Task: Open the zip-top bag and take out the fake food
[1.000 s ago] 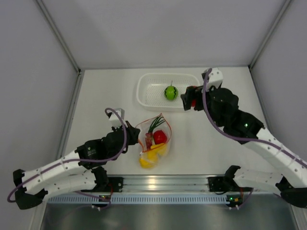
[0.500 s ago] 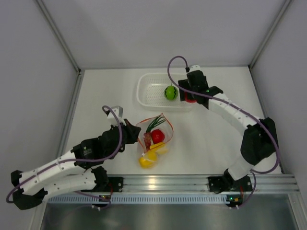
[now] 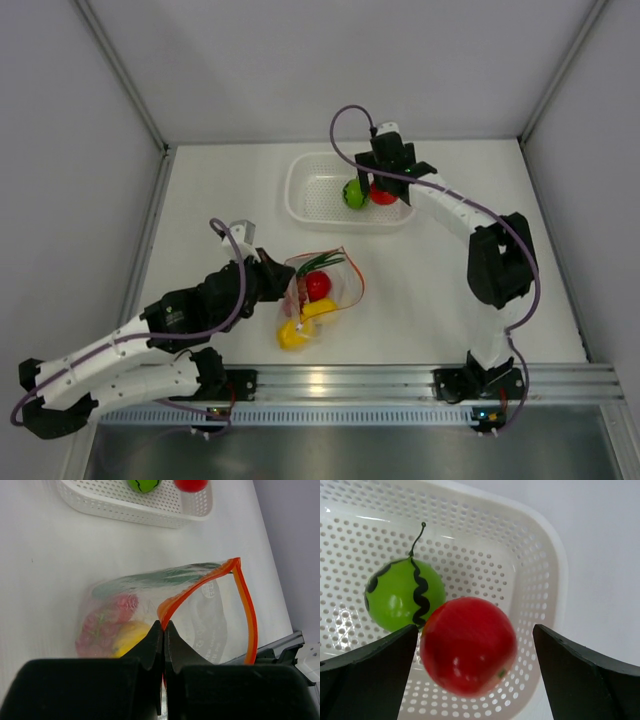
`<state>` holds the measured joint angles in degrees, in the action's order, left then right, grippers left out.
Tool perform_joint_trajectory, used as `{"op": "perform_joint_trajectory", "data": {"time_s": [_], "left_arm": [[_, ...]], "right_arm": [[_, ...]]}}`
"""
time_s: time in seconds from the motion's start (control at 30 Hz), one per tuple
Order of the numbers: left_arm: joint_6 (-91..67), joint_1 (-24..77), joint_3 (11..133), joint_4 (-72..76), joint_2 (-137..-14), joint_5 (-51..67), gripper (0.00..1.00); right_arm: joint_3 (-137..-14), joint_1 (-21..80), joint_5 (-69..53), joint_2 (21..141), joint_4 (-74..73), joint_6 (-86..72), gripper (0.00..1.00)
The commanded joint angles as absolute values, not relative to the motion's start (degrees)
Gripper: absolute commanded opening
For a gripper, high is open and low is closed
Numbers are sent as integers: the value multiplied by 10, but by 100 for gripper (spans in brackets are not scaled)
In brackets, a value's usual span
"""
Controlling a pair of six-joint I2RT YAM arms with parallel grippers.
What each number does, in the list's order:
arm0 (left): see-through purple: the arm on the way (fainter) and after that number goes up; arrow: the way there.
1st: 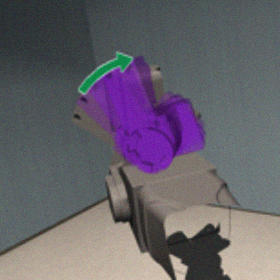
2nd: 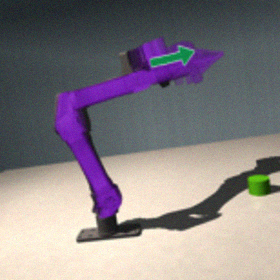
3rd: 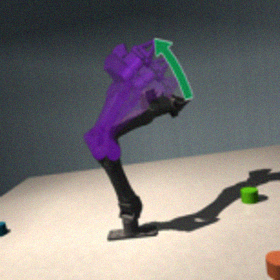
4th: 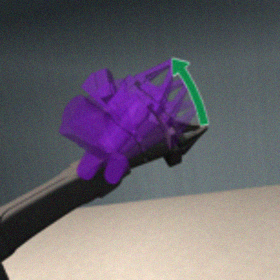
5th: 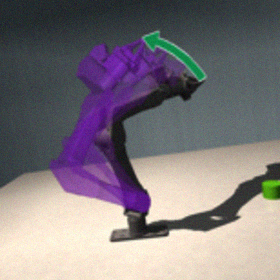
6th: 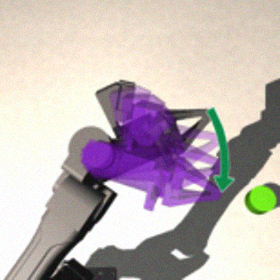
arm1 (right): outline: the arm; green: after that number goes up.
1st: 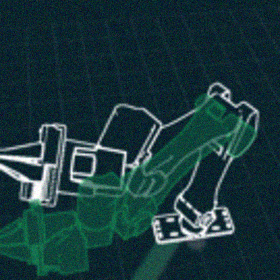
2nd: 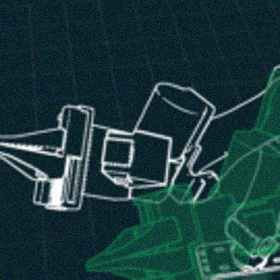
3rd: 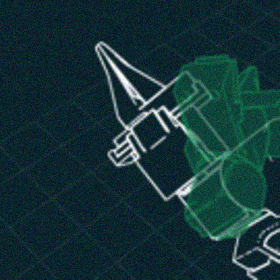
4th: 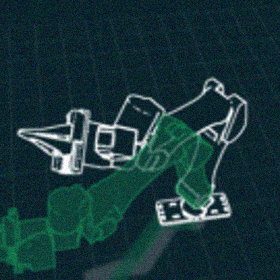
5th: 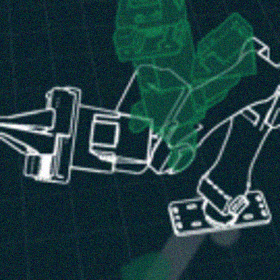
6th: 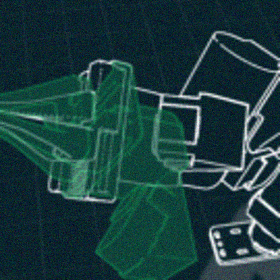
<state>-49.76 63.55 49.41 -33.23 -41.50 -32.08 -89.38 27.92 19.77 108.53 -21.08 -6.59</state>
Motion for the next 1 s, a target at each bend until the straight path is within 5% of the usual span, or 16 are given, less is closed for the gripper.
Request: {"op": "perform_joint_trajectory", "data": {"time_s": [0.0, 0.27, 0.57, 0.97], "left_arm": [[-492, 636, 518, -317, -396, -317, 0], [-503, 636, 520, -316, -418, -316, 0], [-531, 636, 525, -316, -439, -340, 0], [-604, 636, 498, -316, -420, -389, 0]], "right_arm": [[-956, 272, 237, 1098, -224, -55, 99], [-942, 272, 222, 1029, -250, -65, 100], [-806, 307, 80, 827, -272, -201, 62], [-689, 513, 33, 662, -221, -337, 48]]}}
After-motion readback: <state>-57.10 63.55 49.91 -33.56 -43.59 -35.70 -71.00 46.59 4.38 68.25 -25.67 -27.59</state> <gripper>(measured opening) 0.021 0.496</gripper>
